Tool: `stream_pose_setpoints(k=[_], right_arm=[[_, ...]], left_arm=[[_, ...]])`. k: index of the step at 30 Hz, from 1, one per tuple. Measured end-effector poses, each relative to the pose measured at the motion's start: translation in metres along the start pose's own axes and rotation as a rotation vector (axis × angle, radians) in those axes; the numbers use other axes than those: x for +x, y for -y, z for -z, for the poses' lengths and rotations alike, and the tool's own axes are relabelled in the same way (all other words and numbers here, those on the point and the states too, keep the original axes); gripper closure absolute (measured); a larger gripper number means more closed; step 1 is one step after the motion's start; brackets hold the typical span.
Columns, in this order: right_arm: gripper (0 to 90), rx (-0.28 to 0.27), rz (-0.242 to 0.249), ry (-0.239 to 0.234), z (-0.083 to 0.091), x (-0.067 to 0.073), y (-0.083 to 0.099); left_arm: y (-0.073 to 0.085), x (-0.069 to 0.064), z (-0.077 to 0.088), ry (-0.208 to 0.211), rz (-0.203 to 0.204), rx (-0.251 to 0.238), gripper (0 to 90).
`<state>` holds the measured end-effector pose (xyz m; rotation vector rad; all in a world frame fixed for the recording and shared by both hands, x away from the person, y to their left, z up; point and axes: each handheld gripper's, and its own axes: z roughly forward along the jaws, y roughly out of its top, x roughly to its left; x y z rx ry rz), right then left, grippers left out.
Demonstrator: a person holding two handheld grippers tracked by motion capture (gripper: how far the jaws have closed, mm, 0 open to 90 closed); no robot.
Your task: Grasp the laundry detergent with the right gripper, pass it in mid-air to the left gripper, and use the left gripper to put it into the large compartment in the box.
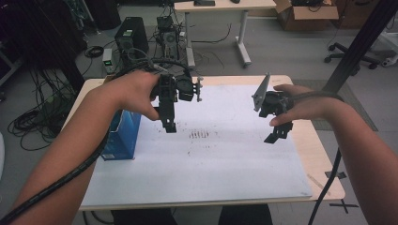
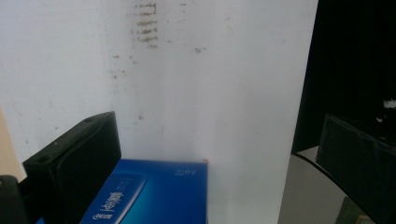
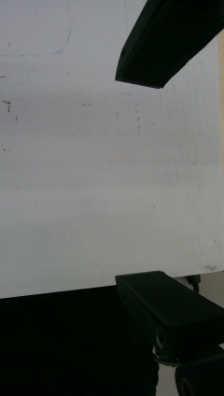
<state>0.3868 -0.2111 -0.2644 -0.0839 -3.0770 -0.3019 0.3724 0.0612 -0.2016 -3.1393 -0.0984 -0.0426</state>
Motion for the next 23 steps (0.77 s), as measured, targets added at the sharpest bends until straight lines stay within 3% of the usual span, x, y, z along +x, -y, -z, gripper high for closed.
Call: stream_pose_setpoints(k=[15, 23], right_arm=[[3.7, 0.008, 0.002, -0.006, -0.0014, -0.0062, -0.0038], [3.8, 0.007, -0.003, -0.004, -0.0013, -0.0046, -0.0045]], left_arm=[[0.0064, 0.0081, -0.0027, 0.011, 0.012, -0.009, 0.2], [0.0071, 0.0056, -0.0018, 0.008, 0.012, -0.017, 0.2]])
